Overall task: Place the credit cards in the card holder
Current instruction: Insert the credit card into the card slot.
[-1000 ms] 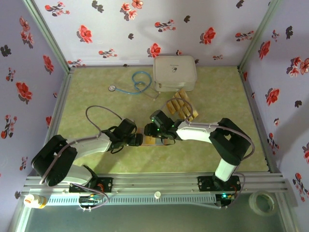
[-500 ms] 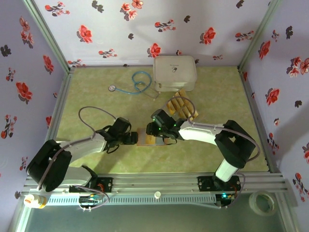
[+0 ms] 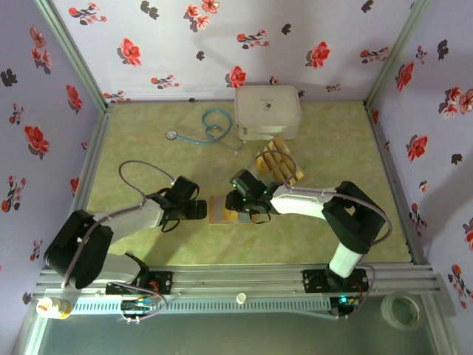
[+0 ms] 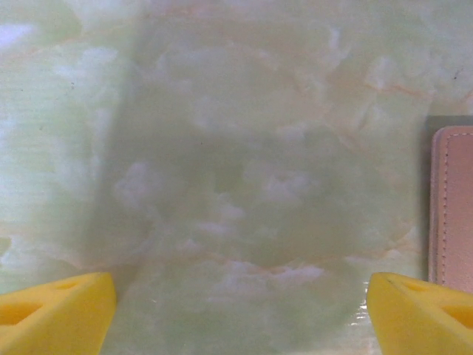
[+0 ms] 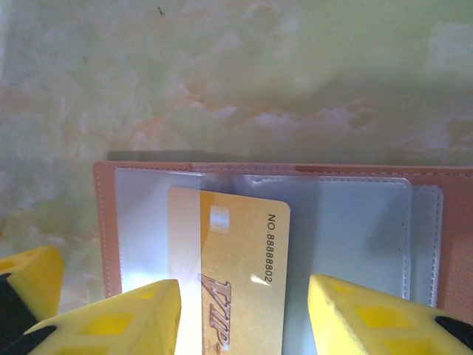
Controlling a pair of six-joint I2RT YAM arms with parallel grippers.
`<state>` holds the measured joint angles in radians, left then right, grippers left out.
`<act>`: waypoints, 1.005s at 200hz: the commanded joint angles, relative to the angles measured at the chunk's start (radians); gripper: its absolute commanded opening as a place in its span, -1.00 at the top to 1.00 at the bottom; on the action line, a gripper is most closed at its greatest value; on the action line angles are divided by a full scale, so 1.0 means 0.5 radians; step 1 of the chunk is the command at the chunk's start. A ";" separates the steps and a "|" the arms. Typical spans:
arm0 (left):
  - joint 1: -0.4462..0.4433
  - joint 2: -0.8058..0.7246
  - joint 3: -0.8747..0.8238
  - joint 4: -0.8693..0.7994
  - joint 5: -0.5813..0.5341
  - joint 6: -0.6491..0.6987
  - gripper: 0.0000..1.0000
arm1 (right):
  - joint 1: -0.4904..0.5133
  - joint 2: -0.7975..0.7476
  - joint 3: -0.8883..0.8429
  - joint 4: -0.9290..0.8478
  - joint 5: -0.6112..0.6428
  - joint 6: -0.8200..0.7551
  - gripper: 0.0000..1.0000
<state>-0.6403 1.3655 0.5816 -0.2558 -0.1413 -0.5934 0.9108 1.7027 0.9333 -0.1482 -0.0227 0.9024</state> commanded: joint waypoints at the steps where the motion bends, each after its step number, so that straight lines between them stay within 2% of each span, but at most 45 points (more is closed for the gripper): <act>1: 0.016 0.074 0.028 -0.001 0.026 0.047 -0.78 | 0.020 0.043 0.064 -0.008 -0.016 0.031 0.03; 109: 0.015 0.271 0.092 0.072 0.138 0.072 -0.76 | 0.081 0.202 0.227 -0.004 -0.088 0.027 0.06; 201: 0.015 0.288 0.027 0.169 0.174 0.054 -0.75 | 0.153 0.282 0.301 0.100 -0.165 0.102 0.09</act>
<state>-0.6403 1.4437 0.6403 -0.3080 -0.1570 -0.5865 0.9718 1.8282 1.0599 -0.1303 -0.0830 0.9211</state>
